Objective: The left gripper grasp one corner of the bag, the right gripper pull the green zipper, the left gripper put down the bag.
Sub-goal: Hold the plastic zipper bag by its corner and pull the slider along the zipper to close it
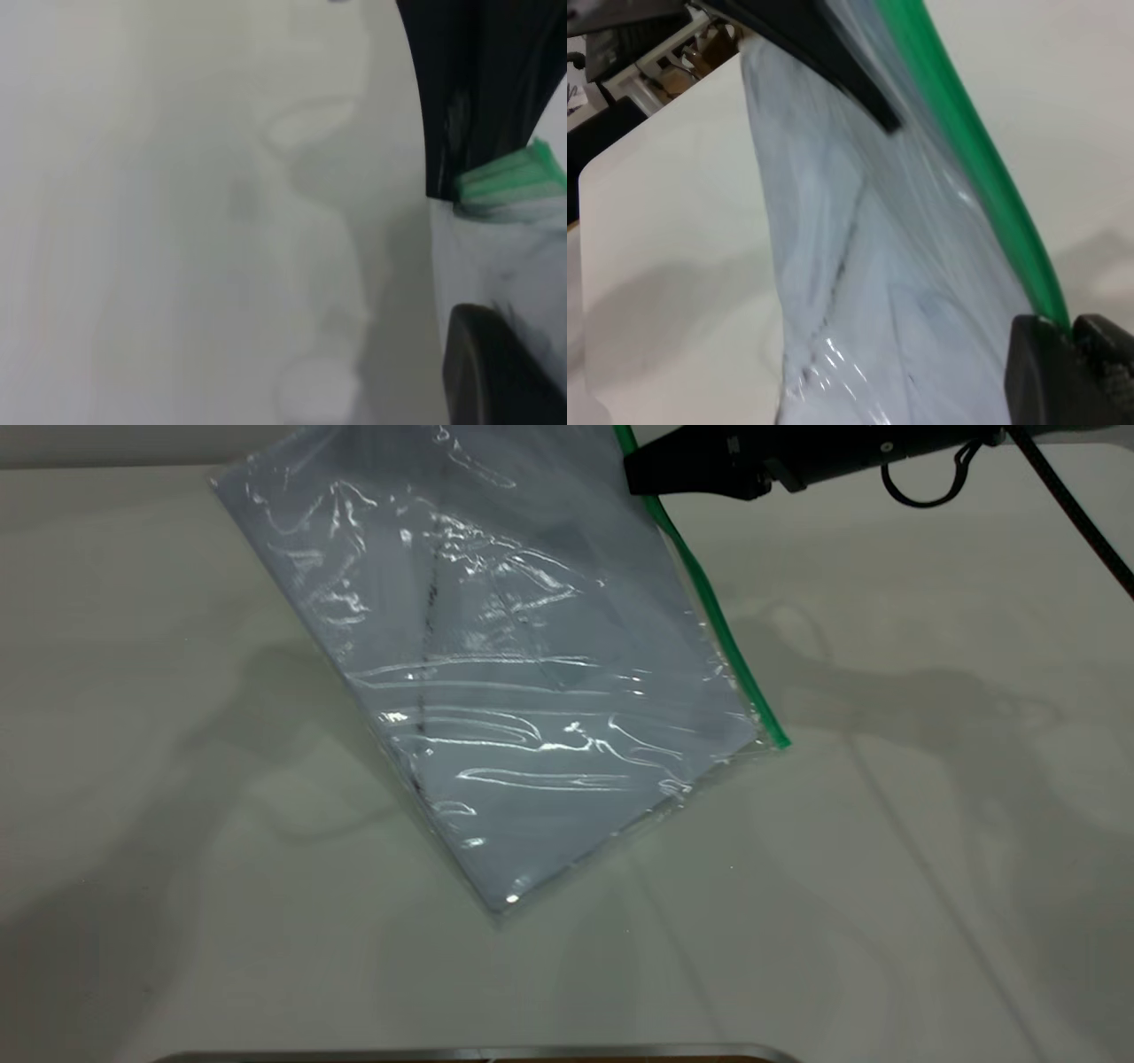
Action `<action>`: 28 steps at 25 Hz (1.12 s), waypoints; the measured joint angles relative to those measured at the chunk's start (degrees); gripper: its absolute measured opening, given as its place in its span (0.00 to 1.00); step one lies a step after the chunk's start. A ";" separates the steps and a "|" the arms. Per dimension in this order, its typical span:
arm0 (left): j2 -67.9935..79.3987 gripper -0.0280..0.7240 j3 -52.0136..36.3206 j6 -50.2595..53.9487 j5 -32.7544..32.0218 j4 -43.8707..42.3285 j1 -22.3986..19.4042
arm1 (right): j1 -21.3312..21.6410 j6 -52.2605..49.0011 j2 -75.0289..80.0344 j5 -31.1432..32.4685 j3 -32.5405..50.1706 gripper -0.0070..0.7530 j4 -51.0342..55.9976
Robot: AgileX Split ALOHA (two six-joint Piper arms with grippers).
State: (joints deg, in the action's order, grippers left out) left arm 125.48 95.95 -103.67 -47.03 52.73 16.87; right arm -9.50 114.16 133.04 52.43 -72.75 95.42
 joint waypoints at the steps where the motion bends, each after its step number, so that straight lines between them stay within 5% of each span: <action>1: -0.06 0.11 0.01 -0.79 -0.19 1.36 -0.50 | 0.14 -0.23 0.36 -0.06 -0.05 0.06 0.00; 13: -1.34 0.11 -0.03 -3.49 0.98 5.06 -3.29 | 2.29 -2.92 4.03 -4.91 0.01 0.06 -5.91; 28: -1.64 0.11 0.03 -4.59 4.08 6.86 -3.29 | 3.98 -18.29 4.47 -10.91 0.01 0.06 -24.68</action>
State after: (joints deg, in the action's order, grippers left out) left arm 123.84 95.99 -108.26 -42.95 59.60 13.58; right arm -5.52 95.87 137.51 41.52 -72.73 70.75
